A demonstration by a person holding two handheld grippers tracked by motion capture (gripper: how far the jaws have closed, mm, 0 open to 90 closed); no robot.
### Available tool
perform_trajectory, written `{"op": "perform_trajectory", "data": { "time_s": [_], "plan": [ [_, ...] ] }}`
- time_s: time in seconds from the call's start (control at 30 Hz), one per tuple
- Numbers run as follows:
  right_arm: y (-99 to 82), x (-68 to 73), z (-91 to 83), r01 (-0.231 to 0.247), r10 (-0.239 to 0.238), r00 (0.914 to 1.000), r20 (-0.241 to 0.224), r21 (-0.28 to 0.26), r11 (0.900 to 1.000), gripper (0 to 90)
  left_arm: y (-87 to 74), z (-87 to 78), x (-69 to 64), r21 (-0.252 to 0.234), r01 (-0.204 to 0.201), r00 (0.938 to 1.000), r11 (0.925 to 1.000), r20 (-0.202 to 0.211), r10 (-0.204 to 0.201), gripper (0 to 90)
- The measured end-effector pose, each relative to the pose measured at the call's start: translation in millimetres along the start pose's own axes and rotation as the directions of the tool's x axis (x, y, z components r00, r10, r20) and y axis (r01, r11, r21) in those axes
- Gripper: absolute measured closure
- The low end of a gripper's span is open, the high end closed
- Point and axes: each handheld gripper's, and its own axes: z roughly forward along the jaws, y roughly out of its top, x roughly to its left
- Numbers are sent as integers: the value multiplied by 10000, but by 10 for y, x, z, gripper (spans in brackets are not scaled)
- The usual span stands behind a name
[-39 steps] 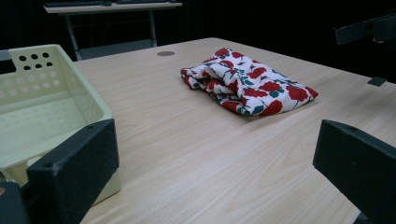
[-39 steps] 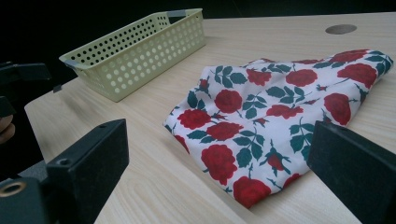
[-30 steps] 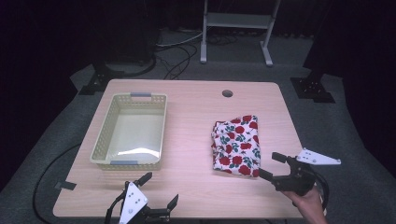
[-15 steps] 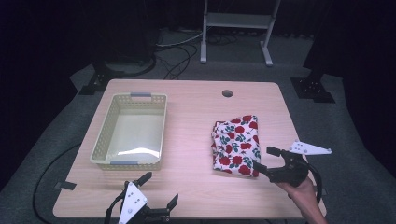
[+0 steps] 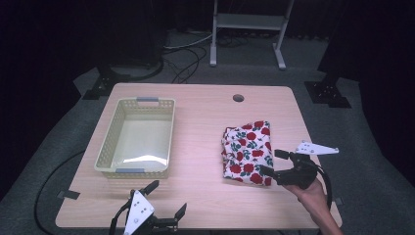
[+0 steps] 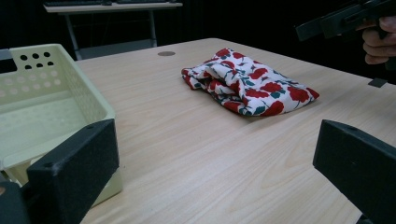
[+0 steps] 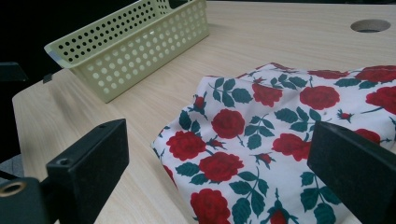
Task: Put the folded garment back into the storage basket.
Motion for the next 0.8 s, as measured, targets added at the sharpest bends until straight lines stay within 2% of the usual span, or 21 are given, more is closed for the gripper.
{"op": "perform_trajectory", "data": {
  "time_s": [0.33,0.43,0.8],
  "plan": [
    [102,-12,86,17,-17,10000,-6,189,9998,46,-2,6,1,24,-2,10000,10000,22,2,0],
    [130,-23,118,152,-152,9999,16,238,9996,47,-2,5,2,19,13,10000,10000,8,-13,0],
    [222,-90,259,-97,98,10000,-2,773,9970,47,-3,14,-1,82,-20,10000,10000,74,19,0]
  ]
}}
